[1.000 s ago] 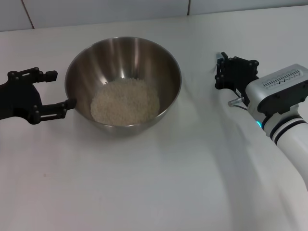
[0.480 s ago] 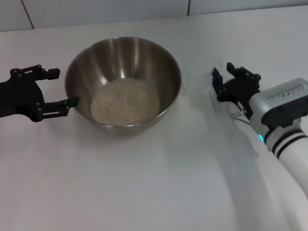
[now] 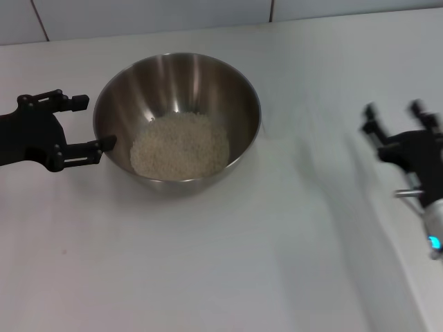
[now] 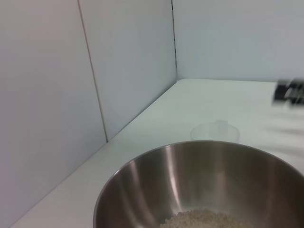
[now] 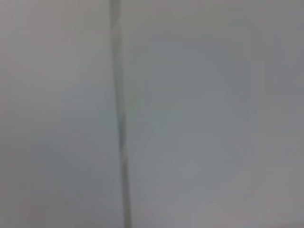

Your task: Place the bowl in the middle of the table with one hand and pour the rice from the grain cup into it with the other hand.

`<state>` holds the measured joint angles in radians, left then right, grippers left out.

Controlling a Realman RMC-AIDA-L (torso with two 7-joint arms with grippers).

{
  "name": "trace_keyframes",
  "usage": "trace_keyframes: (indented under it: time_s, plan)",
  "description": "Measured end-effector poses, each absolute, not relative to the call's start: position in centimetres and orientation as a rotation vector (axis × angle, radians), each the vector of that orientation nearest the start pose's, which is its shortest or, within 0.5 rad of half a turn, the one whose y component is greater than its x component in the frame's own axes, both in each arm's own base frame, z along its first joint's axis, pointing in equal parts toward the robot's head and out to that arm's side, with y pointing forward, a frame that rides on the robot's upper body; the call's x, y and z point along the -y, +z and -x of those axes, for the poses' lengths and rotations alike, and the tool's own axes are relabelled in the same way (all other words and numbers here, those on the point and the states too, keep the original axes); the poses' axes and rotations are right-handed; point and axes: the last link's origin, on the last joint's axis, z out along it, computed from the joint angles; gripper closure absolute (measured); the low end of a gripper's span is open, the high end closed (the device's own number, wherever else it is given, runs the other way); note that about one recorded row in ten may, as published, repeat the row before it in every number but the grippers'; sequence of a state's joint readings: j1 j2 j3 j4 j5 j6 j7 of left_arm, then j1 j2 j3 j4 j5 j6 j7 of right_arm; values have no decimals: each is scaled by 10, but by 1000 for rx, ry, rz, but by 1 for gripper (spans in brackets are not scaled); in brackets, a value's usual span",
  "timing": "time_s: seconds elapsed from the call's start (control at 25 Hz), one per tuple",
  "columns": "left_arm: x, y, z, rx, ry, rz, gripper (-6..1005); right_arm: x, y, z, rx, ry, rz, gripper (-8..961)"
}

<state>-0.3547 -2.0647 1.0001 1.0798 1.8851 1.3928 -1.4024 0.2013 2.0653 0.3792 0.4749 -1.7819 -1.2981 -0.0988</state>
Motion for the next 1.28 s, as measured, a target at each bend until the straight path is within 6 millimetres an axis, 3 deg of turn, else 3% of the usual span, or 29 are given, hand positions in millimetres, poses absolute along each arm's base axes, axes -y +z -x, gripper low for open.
trace_keyframes:
  time_s: [0.08, 0.12, 0.16, 0.2, 0.28, 0.32, 0.4, 0.64, 0.72, 0.92, 1.28]
  plan:
    - [-338, 37, 250, 247, -397, 2640, 193, -235, -25, -327, -569, 817, 1390, 212]
    - [-338, 37, 249, 246, -398, 2641, 193, -230, -2, -323, -468, 951, 1364, 169]
    - [-338, 37, 249, 246, -397, 2640, 193, -230, -2, -323, -468, 951, 1364, 158]
    - [-338, 37, 249, 246, -398, 2640, 193, -231, 10, -321, -418, 1030, 1377, 147]
    - [-338, 37, 249, 245, -397, 2640, 193, -244, 27, -318, -374, 1155, 1469, 124]
    - [-338, 37, 249, 244, -398, 2641, 193, -266, 38, -311, -340, 1231, 1626, 113]
    - [-338, 37, 249, 244, -399, 2641, 194, -276, 40, -307, -324, 1234, 1705, 113]
    - [-339, 36, 247, 237, -399, 2645, 194, -333, 35, -272, -139, 1011, 2151, 114]
    - [-340, 36, 246, 233, -399, 2648, 194, -353, 40, -261, -184, 910, 2305, 114]
    - [-340, 34, 246, 229, -389, 2657, 194, -374, 50, -249, -222, 684, 2479, 113]
    - [-340, 34, 245, 226, -384, 2663, 194, -380, 56, -224, -266, 435, 2656, 113]
